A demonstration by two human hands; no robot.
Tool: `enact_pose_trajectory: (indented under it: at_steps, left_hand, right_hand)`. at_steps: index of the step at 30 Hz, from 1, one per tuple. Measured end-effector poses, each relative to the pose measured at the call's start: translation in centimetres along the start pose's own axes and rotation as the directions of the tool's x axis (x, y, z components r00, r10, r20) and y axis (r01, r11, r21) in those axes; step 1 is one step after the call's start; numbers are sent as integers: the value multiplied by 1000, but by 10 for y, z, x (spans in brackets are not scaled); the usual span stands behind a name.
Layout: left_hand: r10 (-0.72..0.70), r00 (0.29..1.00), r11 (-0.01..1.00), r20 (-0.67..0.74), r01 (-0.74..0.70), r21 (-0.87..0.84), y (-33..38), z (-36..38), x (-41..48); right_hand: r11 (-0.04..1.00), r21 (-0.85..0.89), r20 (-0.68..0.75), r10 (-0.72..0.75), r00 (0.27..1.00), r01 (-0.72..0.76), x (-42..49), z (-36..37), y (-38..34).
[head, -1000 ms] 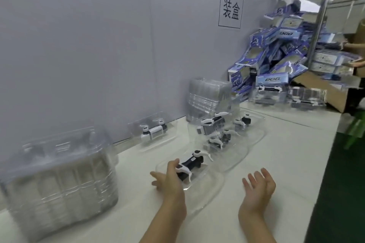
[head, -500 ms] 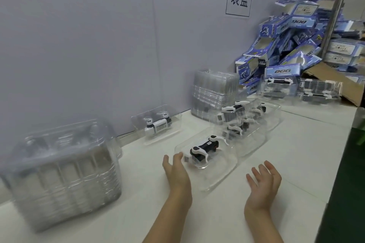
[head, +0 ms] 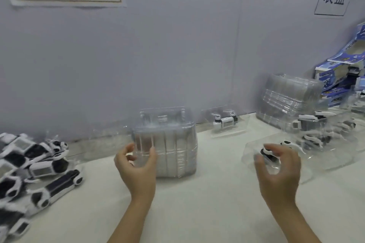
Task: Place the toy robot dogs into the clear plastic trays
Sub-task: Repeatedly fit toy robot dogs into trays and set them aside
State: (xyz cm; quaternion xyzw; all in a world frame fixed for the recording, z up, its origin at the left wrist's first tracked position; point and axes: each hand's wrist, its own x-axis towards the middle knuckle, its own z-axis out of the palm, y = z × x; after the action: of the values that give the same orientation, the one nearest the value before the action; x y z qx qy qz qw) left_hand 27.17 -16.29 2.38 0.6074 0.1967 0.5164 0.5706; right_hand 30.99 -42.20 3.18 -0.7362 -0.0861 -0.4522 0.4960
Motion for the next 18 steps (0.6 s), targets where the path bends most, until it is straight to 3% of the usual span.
enact_pose_trajectory:
  at_steps: [2, 4, 6, 8, 10, 12, 14, 18]
  left_hand:
    - [-19, 999, 999, 35, 17, 44, -7, -6, 22]
    - [-192, 970, 981, 148, 186, 47, -10, -9, 41]
    - [-381, 867, 921, 321, 384, 57, -12, -15, 55]
    - [-485, 735, 869, 474, 468, 163, -19, -22, 63]
    - [-615, 598, 782, 513, 548, 298, -22, -26, 62]
    - [-670, 505, 718, 544, 629, 300, -22, -25, 56]
    - [-631, 526, 719, 569, 673, 175, -14, -23, 50]
    - [-620, 643, 716, 450, 698, -10, -10, -44, 47]
  right_hand:
    - [987, 158, 117, -31, 993, 12, 9, 37, -32]
    - [925, 305, 269, 146, 952, -228, 13, 70, -55]
    - [822, 304, 465, 313, 828, -481, 14, 95, -60]
    - [818, 228, 631, 289, 720, -528, 12, 109, -59]
    - [807, 172, 757, 258, 600, -565, 7, 119, -54]
    - [751, 110, 824, 297, 482, -651, -1, 125, -50]
    - [706, 76, 818, 360, 448, -704, -8, 127, -47]
    - [682, 49, 763, 446, 468, -730, -18, 115, -51]
